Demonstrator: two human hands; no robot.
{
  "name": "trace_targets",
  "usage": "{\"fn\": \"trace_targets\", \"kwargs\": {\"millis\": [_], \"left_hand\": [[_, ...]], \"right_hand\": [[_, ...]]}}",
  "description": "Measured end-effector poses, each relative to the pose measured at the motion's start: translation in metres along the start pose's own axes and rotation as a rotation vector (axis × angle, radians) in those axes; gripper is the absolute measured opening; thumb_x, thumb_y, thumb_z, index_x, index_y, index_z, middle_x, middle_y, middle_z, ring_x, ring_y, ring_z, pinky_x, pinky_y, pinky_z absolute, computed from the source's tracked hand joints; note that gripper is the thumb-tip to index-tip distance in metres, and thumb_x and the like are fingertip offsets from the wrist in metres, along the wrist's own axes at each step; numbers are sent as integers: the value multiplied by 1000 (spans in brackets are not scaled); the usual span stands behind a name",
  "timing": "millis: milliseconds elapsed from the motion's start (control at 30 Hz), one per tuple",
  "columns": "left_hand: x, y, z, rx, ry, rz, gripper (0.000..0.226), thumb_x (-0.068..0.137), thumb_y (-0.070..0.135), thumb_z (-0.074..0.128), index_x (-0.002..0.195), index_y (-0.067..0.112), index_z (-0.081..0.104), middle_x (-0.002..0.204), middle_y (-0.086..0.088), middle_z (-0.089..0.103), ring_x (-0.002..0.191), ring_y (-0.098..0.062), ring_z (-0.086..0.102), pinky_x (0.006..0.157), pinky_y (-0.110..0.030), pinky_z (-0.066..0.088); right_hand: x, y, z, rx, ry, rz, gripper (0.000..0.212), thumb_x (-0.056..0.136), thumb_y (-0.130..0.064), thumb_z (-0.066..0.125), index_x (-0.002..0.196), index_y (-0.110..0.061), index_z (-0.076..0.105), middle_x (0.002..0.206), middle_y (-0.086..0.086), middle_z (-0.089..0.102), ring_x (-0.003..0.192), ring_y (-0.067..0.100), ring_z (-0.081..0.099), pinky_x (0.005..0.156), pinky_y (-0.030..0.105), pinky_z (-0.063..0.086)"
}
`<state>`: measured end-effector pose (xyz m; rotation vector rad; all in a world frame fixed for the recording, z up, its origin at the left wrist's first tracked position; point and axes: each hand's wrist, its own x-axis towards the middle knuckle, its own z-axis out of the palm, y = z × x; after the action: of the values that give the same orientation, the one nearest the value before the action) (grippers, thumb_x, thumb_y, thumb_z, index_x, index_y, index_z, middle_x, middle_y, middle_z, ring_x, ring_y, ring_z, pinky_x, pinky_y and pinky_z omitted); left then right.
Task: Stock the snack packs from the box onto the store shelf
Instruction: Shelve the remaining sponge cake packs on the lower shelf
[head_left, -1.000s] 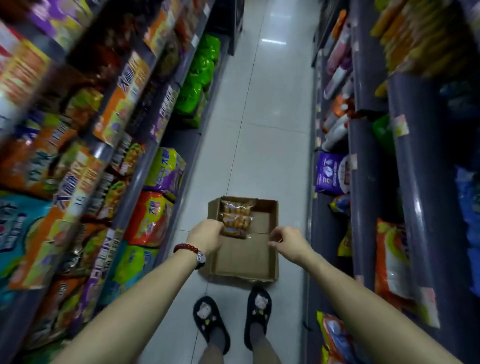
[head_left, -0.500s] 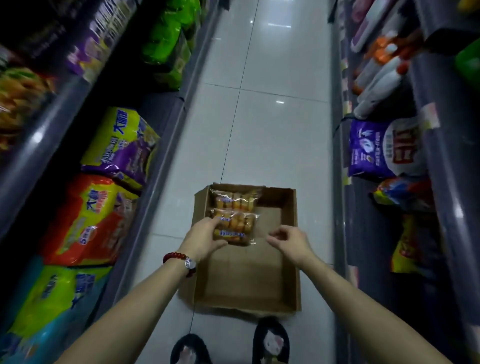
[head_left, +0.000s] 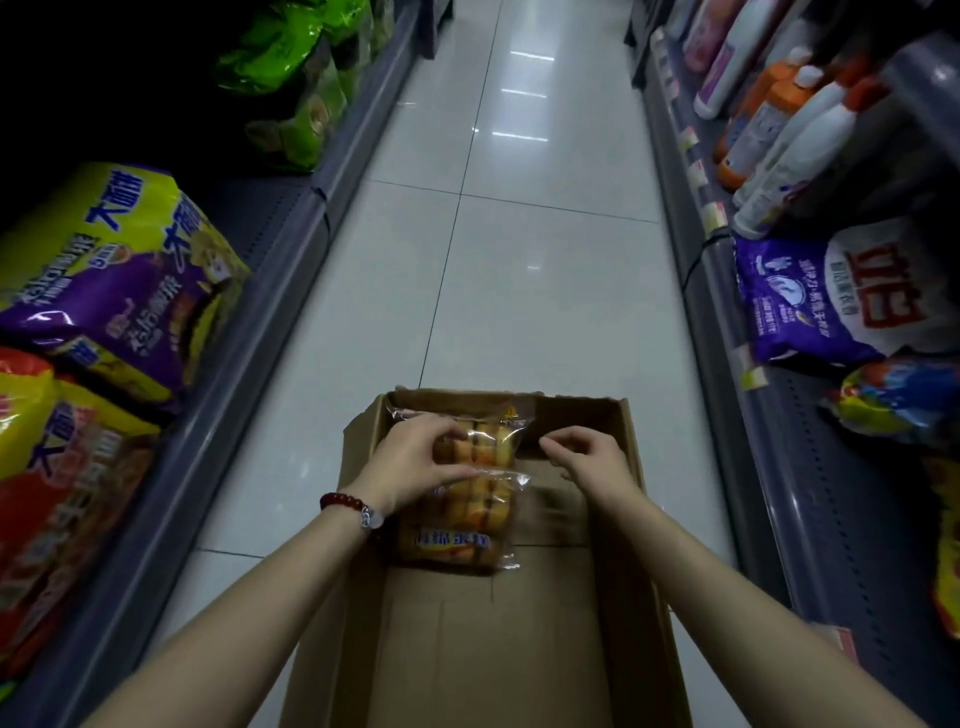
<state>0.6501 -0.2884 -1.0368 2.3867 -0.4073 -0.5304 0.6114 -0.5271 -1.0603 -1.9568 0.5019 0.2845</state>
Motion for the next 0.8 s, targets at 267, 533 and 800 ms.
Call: {"fn": "trace_targets", "kwargs": {"millis": [267,533,800], "left_hand": [[-3,-26,-6,217,-100,33,52,71,51,74,116,27,61,116,9,60,107,-10,55,91,-33,50],[-20,-26,0,207,-82,26,29,88,32,62,116,30,66,115,10,66,107,-9,60,93,-29,51],[-42,-26,7,-14,57,-31,18,81,30,70,98,26,75,103,11,70,100,-4,60,88,-20,50]], "right_hand": [[9,6,13,210,-46,27,48,82,-34,71,124,-15,59,113,-1,64,110,16,60,97,39,51],[20,-2,41,304,-95,26,46,82,-25,73,124,-16,57,119,3,61,109,18,59,84,28,52],[14,6,46,353,-107,-37,10,89,-6,64,97,-2,59,91,7,65,83,16,65,61,19,54]]}}
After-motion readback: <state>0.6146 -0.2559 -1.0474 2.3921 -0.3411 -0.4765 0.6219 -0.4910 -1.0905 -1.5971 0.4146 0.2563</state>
